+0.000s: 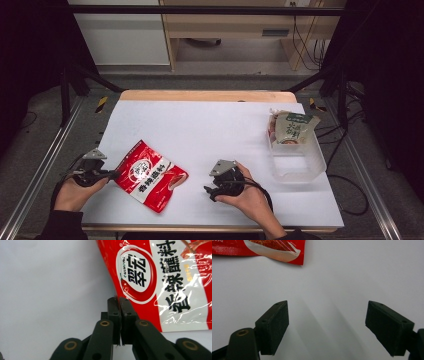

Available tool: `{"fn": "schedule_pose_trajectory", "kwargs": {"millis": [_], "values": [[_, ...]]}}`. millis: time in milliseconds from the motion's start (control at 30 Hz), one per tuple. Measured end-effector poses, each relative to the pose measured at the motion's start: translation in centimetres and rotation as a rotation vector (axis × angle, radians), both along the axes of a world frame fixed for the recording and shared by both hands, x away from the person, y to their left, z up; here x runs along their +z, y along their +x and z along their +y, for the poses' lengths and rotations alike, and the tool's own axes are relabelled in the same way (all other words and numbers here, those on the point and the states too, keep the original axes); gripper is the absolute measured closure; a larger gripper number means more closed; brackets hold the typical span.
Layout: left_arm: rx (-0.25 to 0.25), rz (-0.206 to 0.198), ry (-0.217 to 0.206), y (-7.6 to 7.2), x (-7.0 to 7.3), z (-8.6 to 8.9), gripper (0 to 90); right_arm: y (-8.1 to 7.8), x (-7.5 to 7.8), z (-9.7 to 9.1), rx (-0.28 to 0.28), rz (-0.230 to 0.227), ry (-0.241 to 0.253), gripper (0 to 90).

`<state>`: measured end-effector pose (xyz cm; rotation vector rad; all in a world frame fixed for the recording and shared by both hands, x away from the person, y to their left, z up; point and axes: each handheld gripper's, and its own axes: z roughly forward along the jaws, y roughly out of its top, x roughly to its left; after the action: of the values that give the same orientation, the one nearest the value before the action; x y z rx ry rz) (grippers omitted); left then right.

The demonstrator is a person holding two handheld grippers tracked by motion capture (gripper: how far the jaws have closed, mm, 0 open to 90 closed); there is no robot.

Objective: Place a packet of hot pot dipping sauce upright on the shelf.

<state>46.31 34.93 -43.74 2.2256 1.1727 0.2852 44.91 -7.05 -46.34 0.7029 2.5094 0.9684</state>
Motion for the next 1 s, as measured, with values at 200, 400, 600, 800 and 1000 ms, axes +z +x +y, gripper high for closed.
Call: {"fn": "schedule_pose_trajectory", "kwargs": {"millis": [200,400,600,800,1000], "values": [[-0.022,-0.044,-0.034,-0.1,1.5,-0.4,90.0,0.0,0.1,0.0,-0.003,-0.005,0.001,19.2],[-0.083,-0.081,0.000,0.0,3.4,-1.8,90.0,0.0,0.9,0.1,0.007,-0.019,-0.010,18.8],[-0.139,-0.128,0.030,0.0,6.3,-3.6,90.0,0.3,3.2,-0.1,0.023,-0.063,-0.004,18.8],[-0.205,-0.163,0.050,0.3,9.0,-5.2,90.0,0.6,4.6,-0.2,0.033,-0.070,-0.007,18.5],[-0.262,-0.181,0.061,0.4,10.9,-6.7,90.0,1.1,5.8,0.2,0.065,-0.072,-0.039,17.9]]}}
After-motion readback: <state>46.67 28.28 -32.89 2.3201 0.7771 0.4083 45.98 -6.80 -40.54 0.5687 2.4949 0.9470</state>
